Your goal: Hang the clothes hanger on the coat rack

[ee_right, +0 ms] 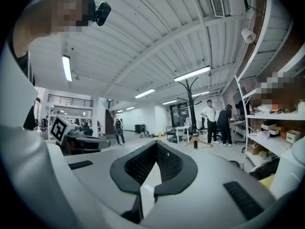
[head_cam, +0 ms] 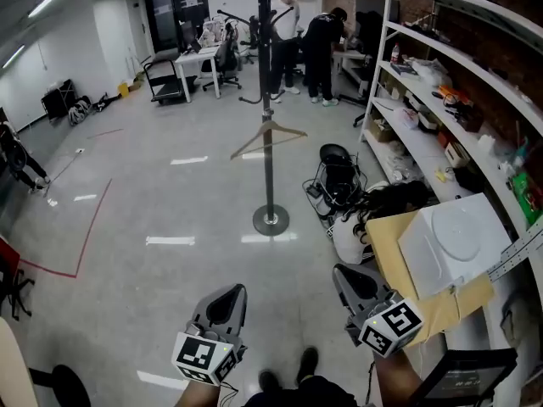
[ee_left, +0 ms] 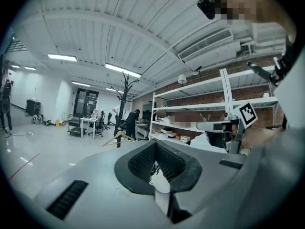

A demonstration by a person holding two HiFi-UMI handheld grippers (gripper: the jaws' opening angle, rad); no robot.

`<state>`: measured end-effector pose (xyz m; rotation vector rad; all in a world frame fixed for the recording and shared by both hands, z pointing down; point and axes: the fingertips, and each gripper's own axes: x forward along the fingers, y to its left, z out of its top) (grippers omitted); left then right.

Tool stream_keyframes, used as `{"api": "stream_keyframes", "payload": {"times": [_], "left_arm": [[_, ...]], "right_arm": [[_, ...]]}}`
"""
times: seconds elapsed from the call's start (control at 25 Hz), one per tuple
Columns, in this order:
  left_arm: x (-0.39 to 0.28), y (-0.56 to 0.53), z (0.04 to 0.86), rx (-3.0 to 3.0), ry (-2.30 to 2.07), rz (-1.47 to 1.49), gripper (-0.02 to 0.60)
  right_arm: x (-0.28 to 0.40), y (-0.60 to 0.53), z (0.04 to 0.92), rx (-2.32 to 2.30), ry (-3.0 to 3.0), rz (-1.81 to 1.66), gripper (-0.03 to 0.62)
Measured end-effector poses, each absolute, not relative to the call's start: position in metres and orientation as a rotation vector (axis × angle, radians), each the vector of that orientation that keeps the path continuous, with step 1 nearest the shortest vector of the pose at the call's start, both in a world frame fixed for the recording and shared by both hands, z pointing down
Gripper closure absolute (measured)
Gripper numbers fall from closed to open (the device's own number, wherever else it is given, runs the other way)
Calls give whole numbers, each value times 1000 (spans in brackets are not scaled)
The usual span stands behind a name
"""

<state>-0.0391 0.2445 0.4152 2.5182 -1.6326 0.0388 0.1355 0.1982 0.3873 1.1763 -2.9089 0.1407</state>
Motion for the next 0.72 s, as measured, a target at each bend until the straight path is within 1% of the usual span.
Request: {"api": "stream_keyframes", "payload": {"times": [0.32,0.72], "left_arm": [[-30,264,414,2500,-1640,24,581],[-3,259,398,2497,-1677,-9,581]], "right_arm": [[145,214,394,1222,-2885,225,589],[176,211,378,1218,-2902,140,589]]}}
